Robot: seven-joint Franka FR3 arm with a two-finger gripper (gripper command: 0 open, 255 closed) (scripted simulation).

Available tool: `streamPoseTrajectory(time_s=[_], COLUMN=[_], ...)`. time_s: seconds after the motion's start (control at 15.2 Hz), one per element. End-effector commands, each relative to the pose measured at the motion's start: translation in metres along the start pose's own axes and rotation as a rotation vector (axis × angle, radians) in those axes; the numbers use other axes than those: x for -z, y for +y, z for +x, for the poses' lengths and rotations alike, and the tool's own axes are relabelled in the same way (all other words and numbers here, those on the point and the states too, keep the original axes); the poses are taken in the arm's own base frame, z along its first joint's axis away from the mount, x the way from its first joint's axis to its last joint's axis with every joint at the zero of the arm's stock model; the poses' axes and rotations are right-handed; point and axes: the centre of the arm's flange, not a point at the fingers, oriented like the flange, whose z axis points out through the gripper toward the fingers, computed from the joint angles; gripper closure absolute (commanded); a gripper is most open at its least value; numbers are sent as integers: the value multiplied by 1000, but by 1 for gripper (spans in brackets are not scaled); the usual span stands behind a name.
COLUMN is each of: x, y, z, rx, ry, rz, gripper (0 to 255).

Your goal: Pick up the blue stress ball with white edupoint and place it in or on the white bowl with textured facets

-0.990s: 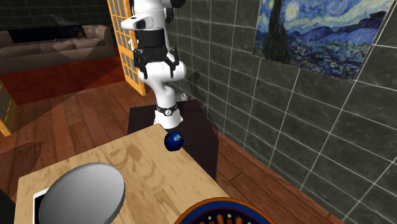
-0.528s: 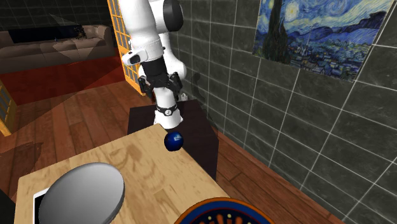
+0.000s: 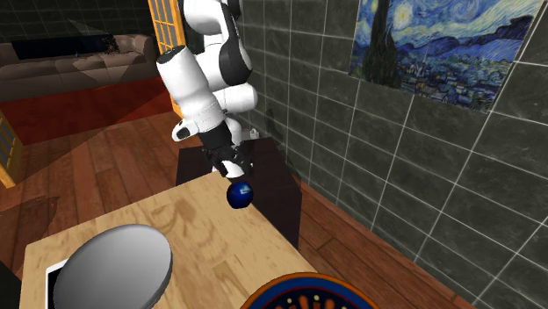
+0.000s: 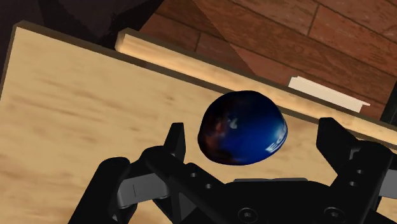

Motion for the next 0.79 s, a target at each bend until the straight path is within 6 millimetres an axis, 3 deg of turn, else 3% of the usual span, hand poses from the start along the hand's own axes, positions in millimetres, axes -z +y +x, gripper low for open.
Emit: streamPoseTrajectory(time_s=[0.0, 0.4, 0.73], x=[-13, -47, -47], y=[2, 1, 1], z=[4, 4, 4], rx=[-31, -31, -31], ry=[0, 0, 0], rz=[16, 16, 16], gripper=[0, 0, 0])
